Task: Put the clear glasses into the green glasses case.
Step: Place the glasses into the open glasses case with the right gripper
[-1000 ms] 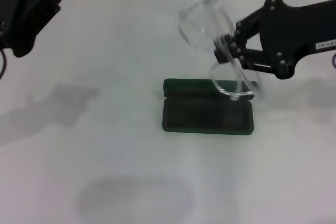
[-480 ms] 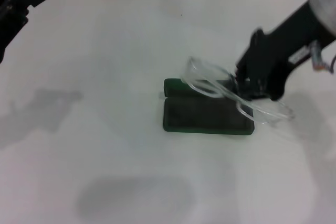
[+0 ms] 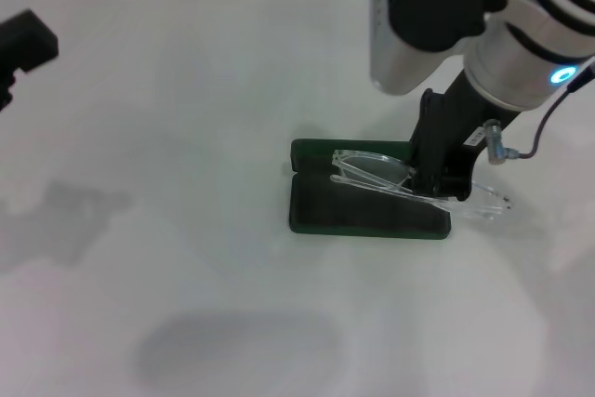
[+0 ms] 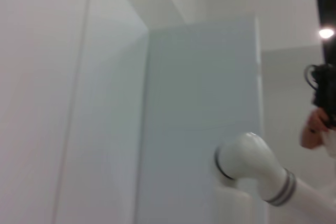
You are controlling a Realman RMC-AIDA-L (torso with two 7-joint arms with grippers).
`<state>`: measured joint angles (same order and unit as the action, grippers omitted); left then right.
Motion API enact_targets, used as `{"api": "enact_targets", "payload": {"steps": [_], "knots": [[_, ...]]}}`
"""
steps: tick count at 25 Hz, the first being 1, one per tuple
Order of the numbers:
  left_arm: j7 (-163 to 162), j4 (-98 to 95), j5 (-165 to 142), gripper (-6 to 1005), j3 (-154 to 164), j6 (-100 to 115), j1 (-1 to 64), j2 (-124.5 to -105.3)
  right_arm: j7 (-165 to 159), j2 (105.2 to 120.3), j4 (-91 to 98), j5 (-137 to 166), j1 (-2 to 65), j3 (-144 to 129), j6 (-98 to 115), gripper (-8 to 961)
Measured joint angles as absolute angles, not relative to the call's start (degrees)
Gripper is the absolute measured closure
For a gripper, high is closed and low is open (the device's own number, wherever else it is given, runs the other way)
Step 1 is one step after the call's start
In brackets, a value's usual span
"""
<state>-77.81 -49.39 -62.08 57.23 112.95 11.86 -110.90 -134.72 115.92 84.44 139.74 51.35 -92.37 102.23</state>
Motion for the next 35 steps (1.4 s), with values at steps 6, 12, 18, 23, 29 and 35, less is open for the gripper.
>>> {"api": "enact_targets", "payload": {"steps": [6, 12, 18, 23, 29, 35], "knots": [[-78.02, -49.87, -65.95, 976, 57.04, 113.87, 12.17, -110.03, -134.59, 116.01, 82.38, 141.0, 52.24, -97.76, 98.85, 844], [-76.58, -49.93, -68.46, 973, 56.98, 113.91, 12.31, -109.82, -134.72, 116.16, 80.33, 144.48, 51.68, -104.63, 91.36, 844], [-75.15, -49.59, -69.39, 969, 56.32, 113.88, 13.46, -109.58, -134.63, 116.19, 76.94, 146.14, 51.66, -108.16, 84.57, 844], [-74.74, -49.5, -74.04, 967, 52.84, 113.83, 15.22, -110.22, -134.63, 116.19, 76.13, 147.15, 51.51, -110.39, 81.29, 845], [-73.65, -49.42, -75.98, 963, 52.78, 113.75, 15.96, -110.63, -134.76, 116.19, 75.62, 146.72, 52.2, -114.03, 78.53, 845], [-72.99, -48.1, -76.01, 960, 52.66, 113.72, 15.88, -110.74, -135.17, 116.19, 75.85, 147.27, 52.44, -116.56, 77.83, 845]]}}
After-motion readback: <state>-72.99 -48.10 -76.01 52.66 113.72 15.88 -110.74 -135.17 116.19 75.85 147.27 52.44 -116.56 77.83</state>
